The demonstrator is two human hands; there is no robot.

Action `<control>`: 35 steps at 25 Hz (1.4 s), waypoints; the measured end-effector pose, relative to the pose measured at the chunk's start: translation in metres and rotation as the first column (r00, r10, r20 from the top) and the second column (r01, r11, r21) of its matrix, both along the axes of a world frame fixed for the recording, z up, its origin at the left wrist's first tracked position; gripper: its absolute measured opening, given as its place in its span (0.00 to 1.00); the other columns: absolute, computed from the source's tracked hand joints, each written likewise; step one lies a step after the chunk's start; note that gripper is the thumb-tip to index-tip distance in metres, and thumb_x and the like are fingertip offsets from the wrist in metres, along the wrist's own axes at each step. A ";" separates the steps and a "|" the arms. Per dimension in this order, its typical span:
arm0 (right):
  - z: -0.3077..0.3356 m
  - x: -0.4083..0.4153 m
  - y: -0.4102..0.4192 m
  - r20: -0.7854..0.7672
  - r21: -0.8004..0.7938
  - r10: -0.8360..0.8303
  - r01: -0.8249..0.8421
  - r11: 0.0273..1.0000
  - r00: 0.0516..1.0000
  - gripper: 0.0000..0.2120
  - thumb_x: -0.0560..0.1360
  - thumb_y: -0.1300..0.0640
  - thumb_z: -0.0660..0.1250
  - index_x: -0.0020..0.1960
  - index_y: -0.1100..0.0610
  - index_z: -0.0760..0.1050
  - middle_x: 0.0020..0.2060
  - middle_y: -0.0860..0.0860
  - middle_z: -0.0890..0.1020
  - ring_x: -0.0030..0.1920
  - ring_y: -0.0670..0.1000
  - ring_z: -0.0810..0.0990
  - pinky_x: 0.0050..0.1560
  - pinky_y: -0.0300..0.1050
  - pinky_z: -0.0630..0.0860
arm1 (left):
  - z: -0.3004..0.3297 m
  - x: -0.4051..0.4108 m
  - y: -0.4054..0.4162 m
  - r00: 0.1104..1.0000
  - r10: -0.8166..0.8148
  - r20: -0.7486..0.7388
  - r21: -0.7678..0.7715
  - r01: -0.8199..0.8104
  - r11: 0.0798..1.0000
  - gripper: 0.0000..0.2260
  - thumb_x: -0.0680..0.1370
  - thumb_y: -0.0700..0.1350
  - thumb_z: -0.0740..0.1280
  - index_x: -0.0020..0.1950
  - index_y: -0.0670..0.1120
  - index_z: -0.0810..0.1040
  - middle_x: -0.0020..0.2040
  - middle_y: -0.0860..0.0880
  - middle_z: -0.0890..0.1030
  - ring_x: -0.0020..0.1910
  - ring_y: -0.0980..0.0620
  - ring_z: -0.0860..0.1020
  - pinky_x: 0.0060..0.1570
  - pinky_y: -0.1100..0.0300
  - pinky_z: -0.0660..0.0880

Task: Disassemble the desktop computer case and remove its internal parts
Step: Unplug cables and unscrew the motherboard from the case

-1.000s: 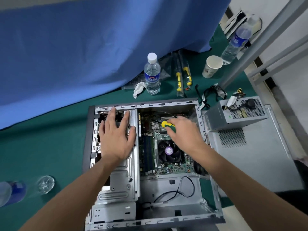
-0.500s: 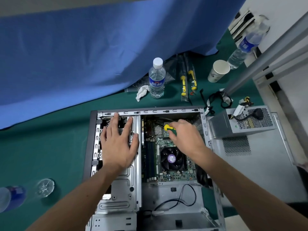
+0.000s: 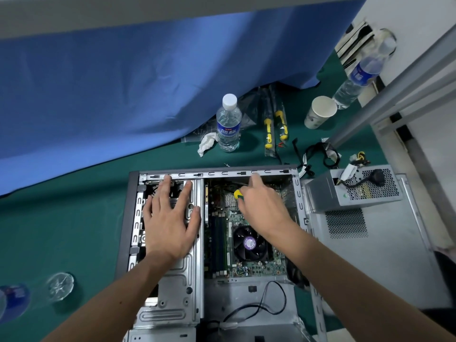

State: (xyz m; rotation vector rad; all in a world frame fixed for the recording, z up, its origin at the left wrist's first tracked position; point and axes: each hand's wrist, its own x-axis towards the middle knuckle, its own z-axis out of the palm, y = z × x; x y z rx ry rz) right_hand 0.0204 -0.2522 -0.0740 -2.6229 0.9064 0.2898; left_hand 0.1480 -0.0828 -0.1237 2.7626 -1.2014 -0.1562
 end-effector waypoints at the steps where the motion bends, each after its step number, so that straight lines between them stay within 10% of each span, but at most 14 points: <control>1: 0.003 0.006 0.003 0.004 -0.013 -0.003 0.003 1.000 1.000 0.02 0.77 0.65 0.66 0.45 0.62 0.76 0.54 0.57 0.70 0.32 0.51 0.74 0.33 0.46 0.75 | 0.000 0.001 0.000 1.000 0.000 -0.003 -0.001 0.000 1.000 0.26 0.80 0.62 0.47 0.77 0.57 0.61 0.79 0.43 0.53 0.77 0.44 0.56 0.73 0.47 0.50; 5: 0.004 0.021 0.019 0.077 -0.009 0.080 -0.079 0.997 0.994 0.16 0.69 0.75 0.65 0.52 0.61 0.68 0.55 0.61 0.69 0.40 0.57 0.74 0.34 0.47 0.67 | -0.001 0.000 0.000 1.000 0.001 0.004 -0.007 -0.001 1.000 0.27 0.80 0.63 0.46 0.78 0.57 0.61 0.80 0.43 0.53 0.77 0.44 0.56 0.73 0.47 0.50; 11: 0.011 0.023 0.013 0.248 0.142 -0.094 0.060 0.988 0.964 0.11 0.76 0.60 0.63 0.56 0.58 0.65 0.54 0.56 0.65 0.46 0.57 0.73 0.42 0.51 0.75 | -0.001 0.000 0.000 1.000 0.001 0.013 -0.004 -0.001 1.000 0.27 0.80 0.63 0.46 0.77 0.56 0.62 0.79 0.43 0.53 0.76 0.43 0.57 0.72 0.47 0.51; 19: 0.008 0.030 0.005 0.027 -0.269 0.029 -0.020 0.963 0.999 0.19 0.81 0.39 0.54 0.53 0.56 0.66 0.43 0.53 0.79 0.38 0.54 0.81 0.26 0.44 0.58 | -0.003 0.000 0.000 1.000 0.002 0.019 -0.006 -0.002 1.000 0.27 0.80 0.62 0.47 0.77 0.56 0.63 0.79 0.42 0.54 0.76 0.43 0.57 0.71 0.46 0.53; 29: 0.012 0.033 0.001 0.096 -0.171 0.175 -0.157 0.973 0.980 0.08 0.81 0.55 0.62 0.58 0.55 0.65 0.51 0.53 0.74 0.49 0.56 0.74 0.41 0.48 0.68 | -0.005 0.001 0.000 1.000 0.001 0.026 -0.017 0.000 1.000 0.27 0.80 0.63 0.45 0.77 0.56 0.63 0.79 0.43 0.54 0.76 0.43 0.57 0.71 0.47 0.53; 35: 0.028 0.030 -0.015 0.062 -0.046 0.367 -0.364 0.930 0.928 0.18 0.72 0.70 0.65 0.57 0.55 0.67 0.51 0.52 0.69 0.45 0.53 0.67 0.41 0.49 0.62 | -0.005 0.001 0.000 1.000 0.001 0.031 -0.016 0.000 1.000 0.27 0.80 0.63 0.48 0.77 0.56 0.63 0.79 0.43 0.54 0.76 0.43 0.57 0.71 0.47 0.52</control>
